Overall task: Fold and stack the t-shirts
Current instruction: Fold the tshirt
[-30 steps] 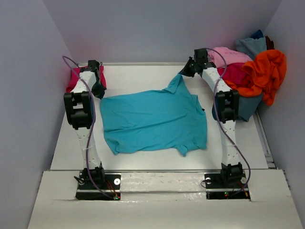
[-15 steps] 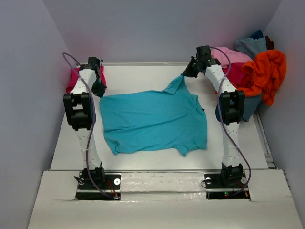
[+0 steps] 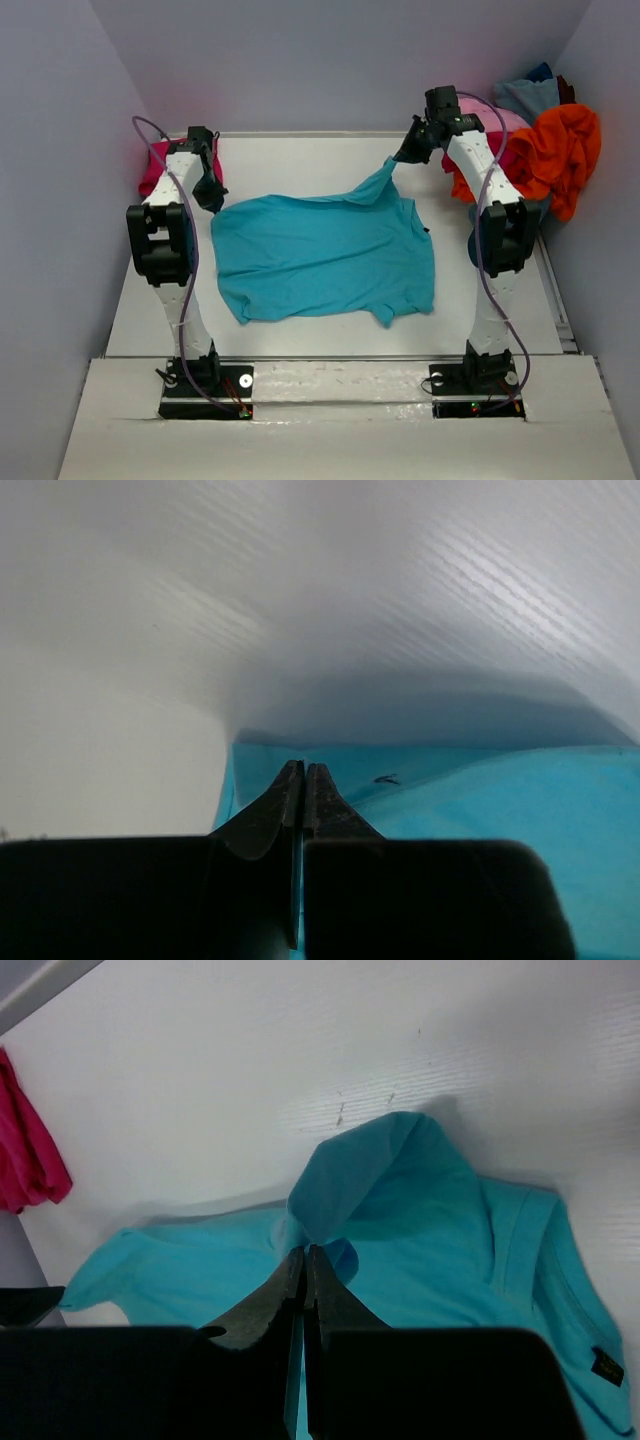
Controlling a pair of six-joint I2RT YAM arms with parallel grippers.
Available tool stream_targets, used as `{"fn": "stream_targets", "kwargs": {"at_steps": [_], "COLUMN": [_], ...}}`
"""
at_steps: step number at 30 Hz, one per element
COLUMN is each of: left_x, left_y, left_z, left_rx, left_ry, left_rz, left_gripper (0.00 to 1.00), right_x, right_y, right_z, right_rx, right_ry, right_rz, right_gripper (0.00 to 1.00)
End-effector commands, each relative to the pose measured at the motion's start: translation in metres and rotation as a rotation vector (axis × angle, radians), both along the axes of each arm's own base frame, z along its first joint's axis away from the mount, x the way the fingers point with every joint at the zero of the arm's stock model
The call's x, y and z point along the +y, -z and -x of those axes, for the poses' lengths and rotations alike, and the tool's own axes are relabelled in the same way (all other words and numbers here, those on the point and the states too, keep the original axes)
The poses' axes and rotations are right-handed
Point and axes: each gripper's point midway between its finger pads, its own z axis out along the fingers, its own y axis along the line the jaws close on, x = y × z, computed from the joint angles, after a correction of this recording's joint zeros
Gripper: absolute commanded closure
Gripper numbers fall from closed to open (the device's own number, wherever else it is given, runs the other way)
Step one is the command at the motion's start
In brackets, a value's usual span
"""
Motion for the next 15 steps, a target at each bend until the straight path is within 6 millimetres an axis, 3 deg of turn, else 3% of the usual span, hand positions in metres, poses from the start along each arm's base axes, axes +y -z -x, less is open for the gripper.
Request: {"fn": "stream_targets", "kwargs": {"at_steps": [1,9,15], "left_x": [-0.009,-0.008,-0.012], "left_y": [-0.025,-0.029,-0.021], "left_z": [0.012,0.033,0.056], "left_rx": [-0.043,-0.038,-0.016], "left_ry": [0.03,0.025,0.017], "left_rz": [0.015,0.009,0.031], "left_gripper": [0.94,0.94,0.94], "right_x": [-0.009,-0.022,-0.03], "right_y": [-0.009,-0.007,0.0], "right_z": [0.024,0.054,0.076], "right_rx": [0.039,0.102,0.159], "right_ry": [-0.002,0.005,0.013], "right_rz": [0.05,0.103,0.133], "right_gripper": [0.93,0.93,0.93]}}
